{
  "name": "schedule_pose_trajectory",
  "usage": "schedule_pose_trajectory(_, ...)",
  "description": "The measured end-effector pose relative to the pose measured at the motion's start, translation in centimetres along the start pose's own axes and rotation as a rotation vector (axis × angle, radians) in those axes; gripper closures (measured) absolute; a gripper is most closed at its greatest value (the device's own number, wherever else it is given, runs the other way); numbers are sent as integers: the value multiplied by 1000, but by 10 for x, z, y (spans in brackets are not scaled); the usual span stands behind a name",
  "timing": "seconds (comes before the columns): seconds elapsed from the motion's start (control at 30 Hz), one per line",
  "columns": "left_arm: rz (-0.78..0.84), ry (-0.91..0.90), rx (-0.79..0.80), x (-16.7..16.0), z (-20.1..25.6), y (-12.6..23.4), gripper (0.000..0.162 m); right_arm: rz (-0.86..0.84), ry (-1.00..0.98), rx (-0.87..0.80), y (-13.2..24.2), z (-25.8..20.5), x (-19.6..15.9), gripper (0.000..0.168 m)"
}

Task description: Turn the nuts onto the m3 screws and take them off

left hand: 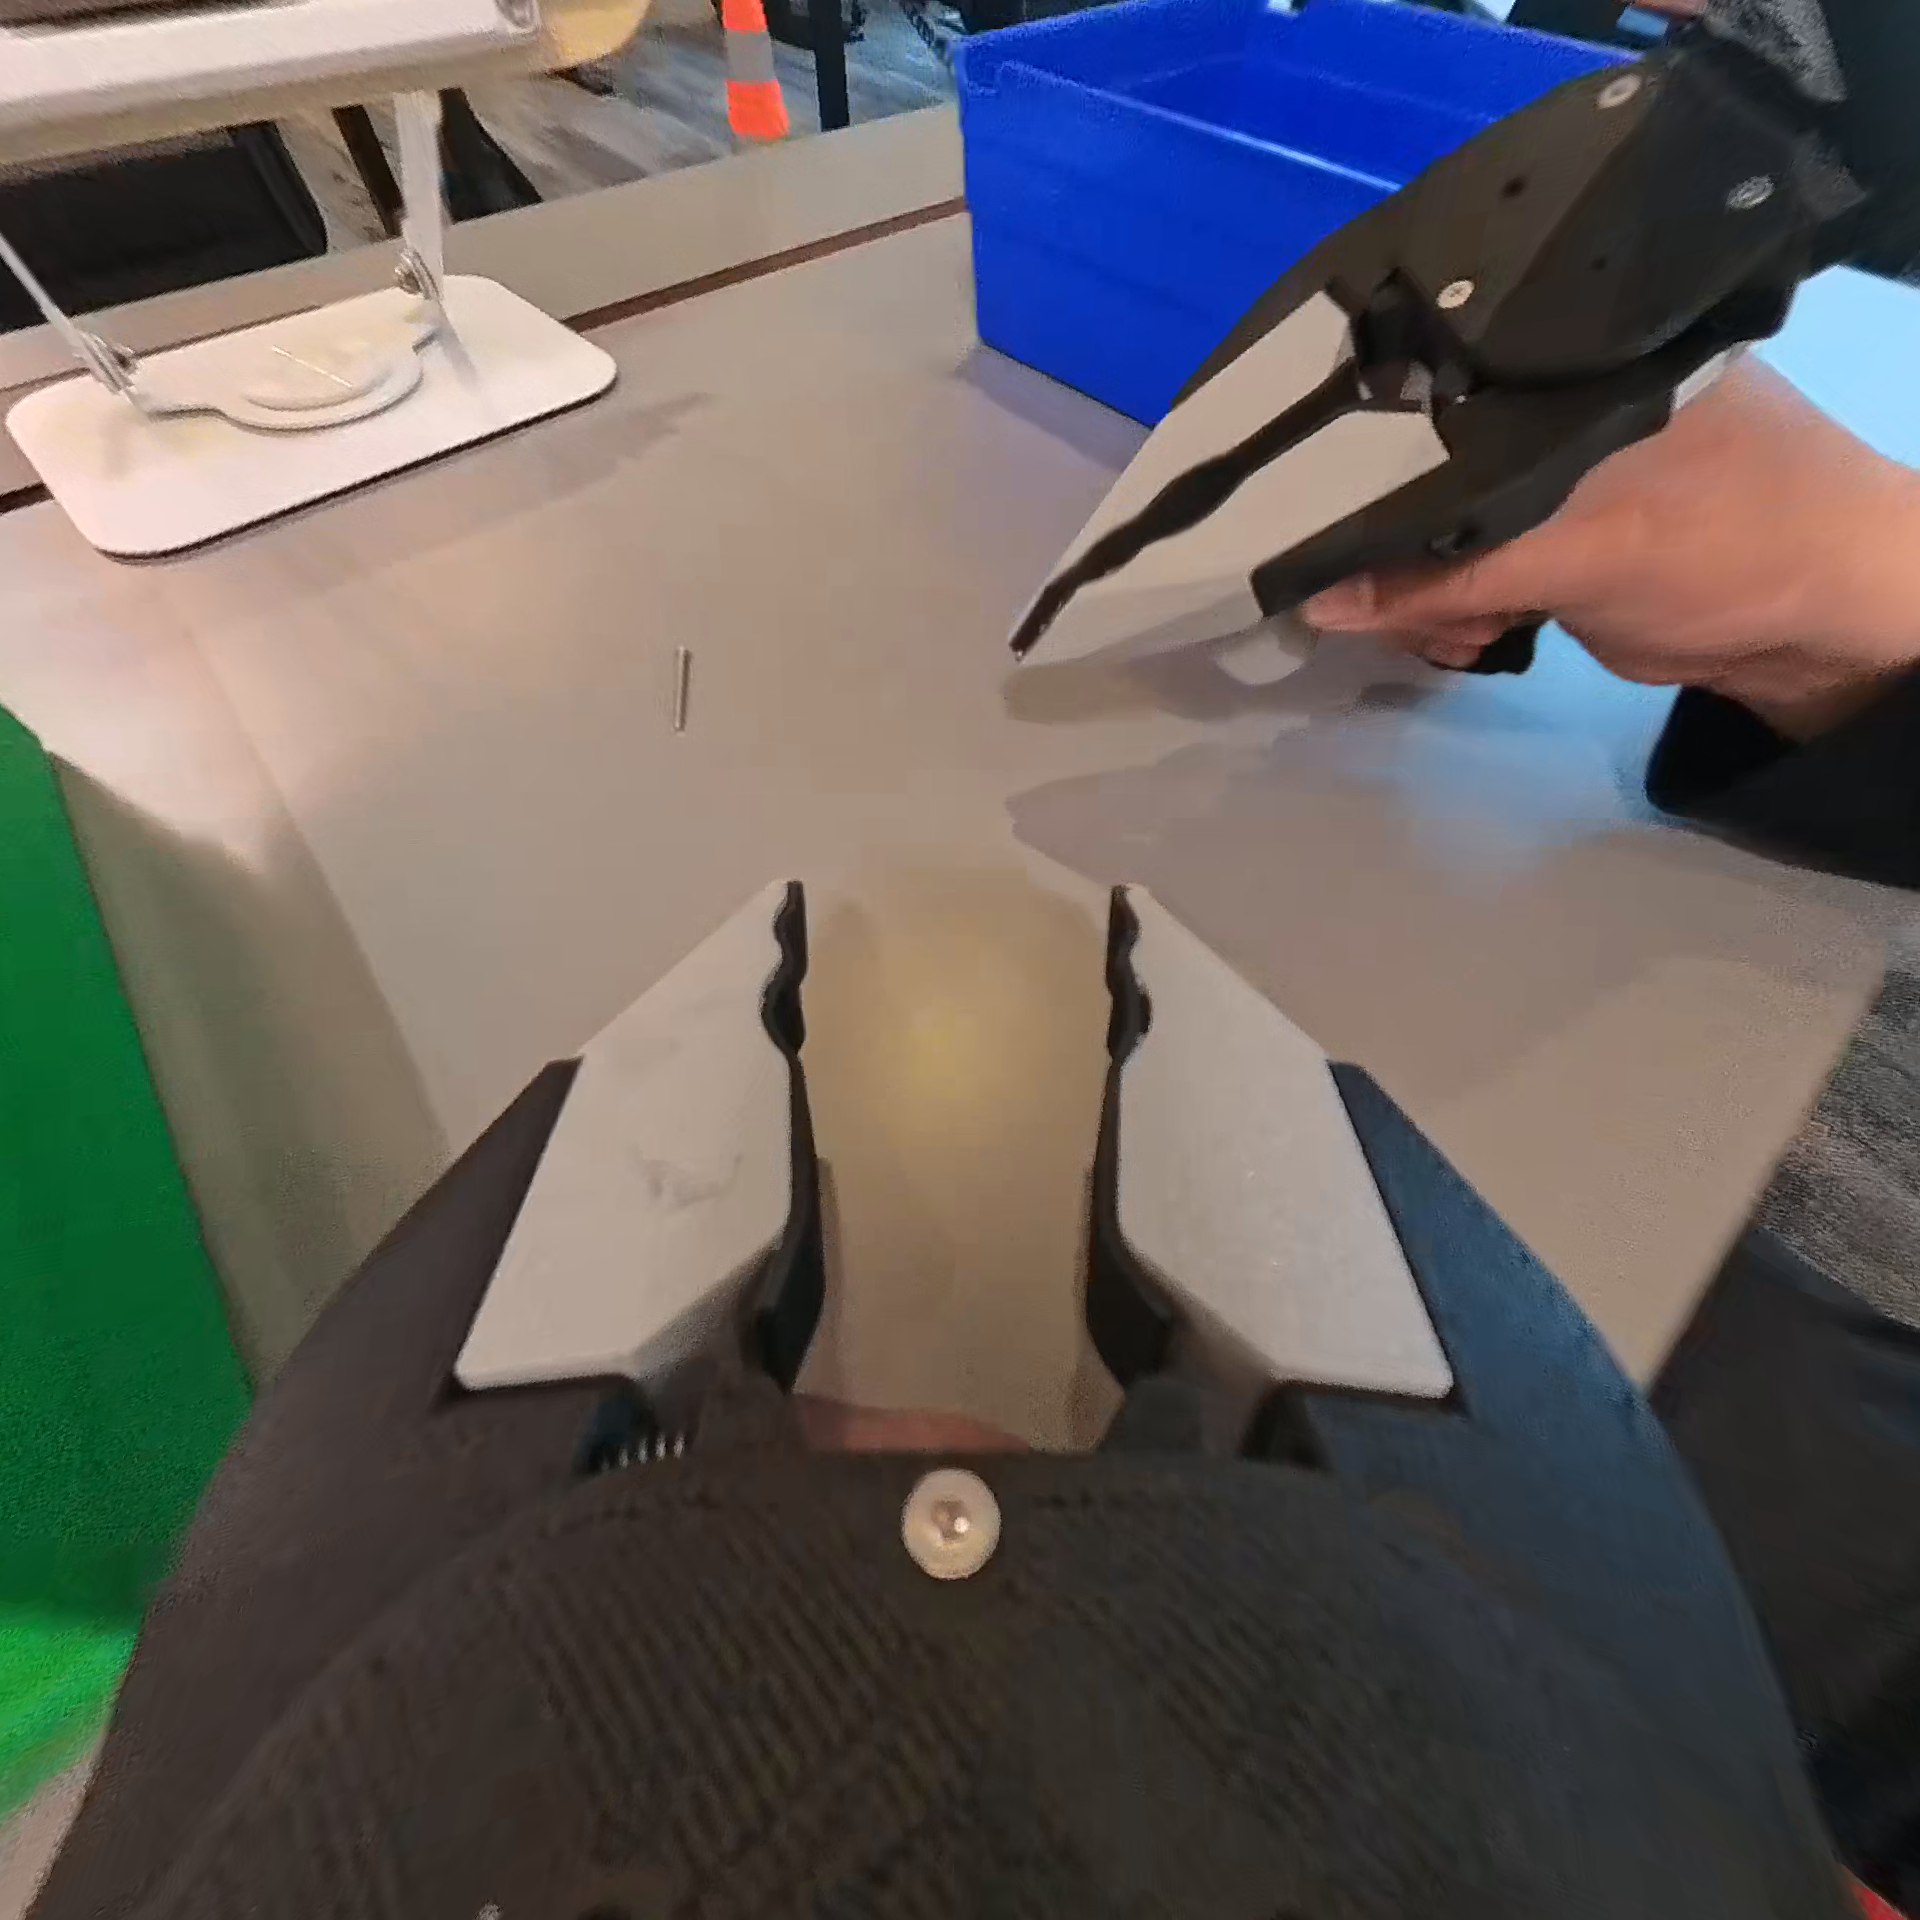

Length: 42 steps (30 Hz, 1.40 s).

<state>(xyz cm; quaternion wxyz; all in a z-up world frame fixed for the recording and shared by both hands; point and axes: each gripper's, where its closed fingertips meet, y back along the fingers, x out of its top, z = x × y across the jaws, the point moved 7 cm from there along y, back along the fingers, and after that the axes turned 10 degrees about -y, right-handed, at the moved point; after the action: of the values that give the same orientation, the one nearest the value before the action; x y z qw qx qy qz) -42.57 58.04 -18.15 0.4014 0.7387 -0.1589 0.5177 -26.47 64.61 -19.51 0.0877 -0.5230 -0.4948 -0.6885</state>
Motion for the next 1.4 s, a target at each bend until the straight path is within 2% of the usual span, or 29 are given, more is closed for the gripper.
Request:
schedule_pose_trajectory(0.1,-16,-28,6,8,-21,-30,105,-119,50,-4,-11,14,5,166)
schedule_pose_trajectory(0.37,-19,-48,31,29,-67,-86,103,-255,66,26,-14,22,-2,166)
schedule_pose_trajectory(0.5,18,-69,55,36,-73,-83,101,-298,86,24,-17,20,-7,162)
schedule_pose_trajectory(0.67,31,-38,48,25,-75,-77,101,-238,43,69,-6,20,5,160)
schedule_pose_trajectory(0.8,30,-71,144,24,-82,-72,100,-142,73,42,-6,28,28,159)
schedule_pose_trajectory(0.9,4,-46,152,18,-86,-74,100,-124,130,60,-24,31,46,159)
schedule_pose_trajectory(0.97,-18,-29,144,14,-87,-76,99,-185,195,76,-44,32,51,156)
schedule_pose_trajectory(1.1,4,-3,167,14,-93,-71,99,-312,433,31,-80,42,60,161)
schedule_pose_trajectory(1.23,19,12,187,14,-101,-65,98,-366,656,188,-93,43,71,162)
schedule_pose_trajectory(1.4,20,27,162,14,-101,-65,97,-525,726,274,-111,56,71,159)
